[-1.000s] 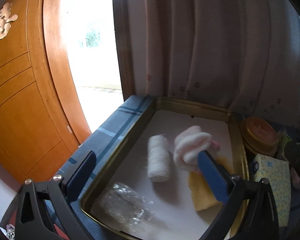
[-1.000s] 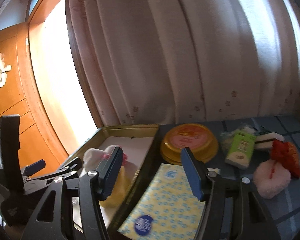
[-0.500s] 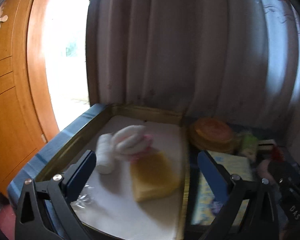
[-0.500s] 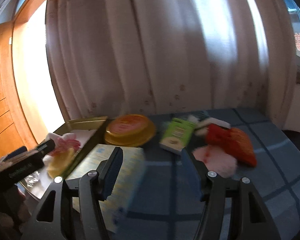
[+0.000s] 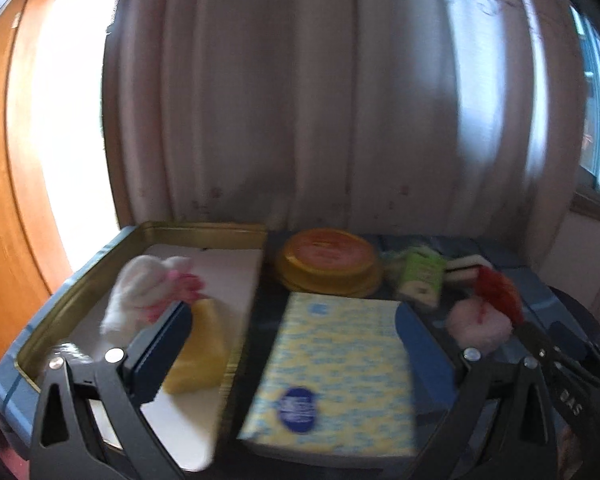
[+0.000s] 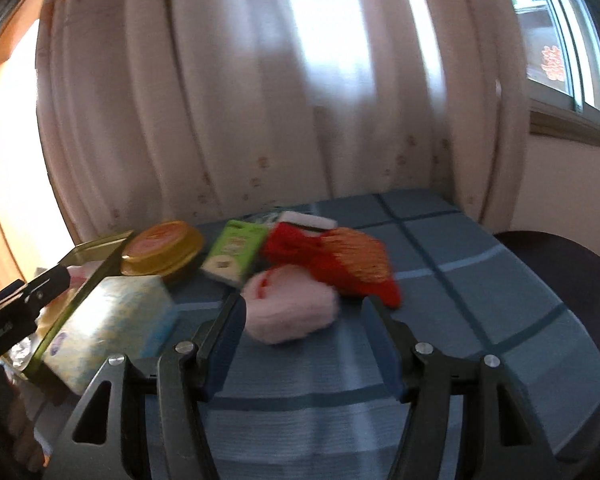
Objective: Organize soft objects
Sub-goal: 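Move both open grippers back toward the remaining objects, then grasp the red pouch with the right gripper while the left grasps the pink puff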
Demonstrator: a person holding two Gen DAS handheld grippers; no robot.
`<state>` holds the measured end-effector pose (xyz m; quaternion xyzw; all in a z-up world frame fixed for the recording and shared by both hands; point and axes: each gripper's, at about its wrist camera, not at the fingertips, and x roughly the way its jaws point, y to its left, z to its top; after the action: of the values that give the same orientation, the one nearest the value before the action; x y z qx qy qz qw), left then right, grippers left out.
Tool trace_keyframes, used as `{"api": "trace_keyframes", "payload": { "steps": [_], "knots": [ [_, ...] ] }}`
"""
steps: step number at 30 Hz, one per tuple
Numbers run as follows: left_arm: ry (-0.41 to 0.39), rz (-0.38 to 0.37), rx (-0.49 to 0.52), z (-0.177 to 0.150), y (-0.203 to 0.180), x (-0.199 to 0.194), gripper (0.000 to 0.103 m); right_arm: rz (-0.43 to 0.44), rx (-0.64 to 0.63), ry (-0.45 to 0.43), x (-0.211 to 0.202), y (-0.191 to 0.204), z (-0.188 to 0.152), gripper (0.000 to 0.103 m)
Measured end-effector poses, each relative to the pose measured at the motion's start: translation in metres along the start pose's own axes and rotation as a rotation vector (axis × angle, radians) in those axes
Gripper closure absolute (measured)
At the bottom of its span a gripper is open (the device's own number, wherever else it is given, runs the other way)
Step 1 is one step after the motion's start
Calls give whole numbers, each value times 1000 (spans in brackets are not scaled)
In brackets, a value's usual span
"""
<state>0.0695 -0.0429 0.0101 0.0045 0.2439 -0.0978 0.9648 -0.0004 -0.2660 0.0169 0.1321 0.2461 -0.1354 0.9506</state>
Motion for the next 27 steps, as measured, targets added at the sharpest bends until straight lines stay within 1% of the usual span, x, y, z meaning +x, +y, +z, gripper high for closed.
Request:
{"api": "trace_keyframes", "payload": {
  "steps": [6, 8, 12, 15, 18, 22, 25, 27],
  "knots": [
    [4, -69, 56, 0, -36, -1, 0, -25, 17, 15, 3, -24, 5, 40],
    [6, -83, 80, 0, -47, 0, 0, -24, 24, 25, 6, -32, 8, 40],
    [16, -136, 134, -1, -72, 0, 0, -16, 46, 56, 14, -46, 18, 40],
    [23, -156, 172, -2, -88, 1, 0, 17, 49, 96, 26, -54, 28, 40],
    [71, -207, 170, -3, -99, 7, 0, 88, 73, 162, 45, -60, 40, 40],
    [116, -231, 180, -5, -109, 15, 0, 151, 55, 219, 69, -57, 54, 40],
    [136, -228, 188, -5, -116, 20, 0, 161, 43, 278, 94, -56, 59, 40],
    [154, -235, 188, -5, -119, 23, 0, 168, 62, 325, 110, -60, 59, 40]
  ]
}}
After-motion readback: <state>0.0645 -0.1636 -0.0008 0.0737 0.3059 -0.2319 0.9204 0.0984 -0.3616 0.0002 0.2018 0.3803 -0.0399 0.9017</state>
